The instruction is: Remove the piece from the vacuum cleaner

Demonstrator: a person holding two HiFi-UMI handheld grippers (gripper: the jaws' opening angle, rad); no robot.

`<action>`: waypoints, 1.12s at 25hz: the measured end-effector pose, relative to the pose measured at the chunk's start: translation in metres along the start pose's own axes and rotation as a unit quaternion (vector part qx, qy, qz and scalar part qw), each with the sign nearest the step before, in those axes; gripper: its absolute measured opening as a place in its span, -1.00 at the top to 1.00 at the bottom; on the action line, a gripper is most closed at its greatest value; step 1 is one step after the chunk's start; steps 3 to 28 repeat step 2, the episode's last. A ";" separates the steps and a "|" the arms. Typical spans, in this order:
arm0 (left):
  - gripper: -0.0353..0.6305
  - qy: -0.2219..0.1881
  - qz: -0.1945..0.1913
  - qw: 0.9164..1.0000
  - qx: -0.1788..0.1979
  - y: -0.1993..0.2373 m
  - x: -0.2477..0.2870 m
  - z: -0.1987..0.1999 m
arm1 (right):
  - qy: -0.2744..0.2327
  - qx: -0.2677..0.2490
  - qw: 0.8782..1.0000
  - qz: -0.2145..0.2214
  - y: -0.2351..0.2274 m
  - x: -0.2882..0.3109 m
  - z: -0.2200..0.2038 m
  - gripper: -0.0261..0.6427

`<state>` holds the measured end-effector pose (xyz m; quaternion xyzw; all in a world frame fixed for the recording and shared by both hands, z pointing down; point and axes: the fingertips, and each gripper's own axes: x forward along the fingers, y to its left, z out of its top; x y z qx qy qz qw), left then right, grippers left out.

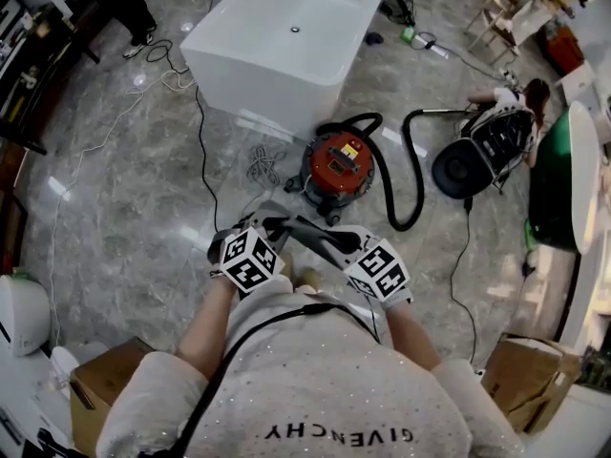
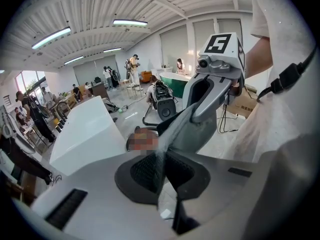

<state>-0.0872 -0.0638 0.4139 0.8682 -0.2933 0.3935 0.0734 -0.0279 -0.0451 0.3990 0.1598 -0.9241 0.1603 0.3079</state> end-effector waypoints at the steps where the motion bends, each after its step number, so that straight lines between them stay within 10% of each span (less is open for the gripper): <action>1: 0.77 0.001 0.000 1.000 -0.001 0.001 0.000 -0.001 | 0.000 0.001 1.000 0.001 0.000 0.001 0.000 0.80; 28: 0.77 0.002 -0.001 1.000 -0.003 0.001 -0.001 -0.003 | 0.000 0.001 1.000 0.003 0.001 0.003 0.001 0.80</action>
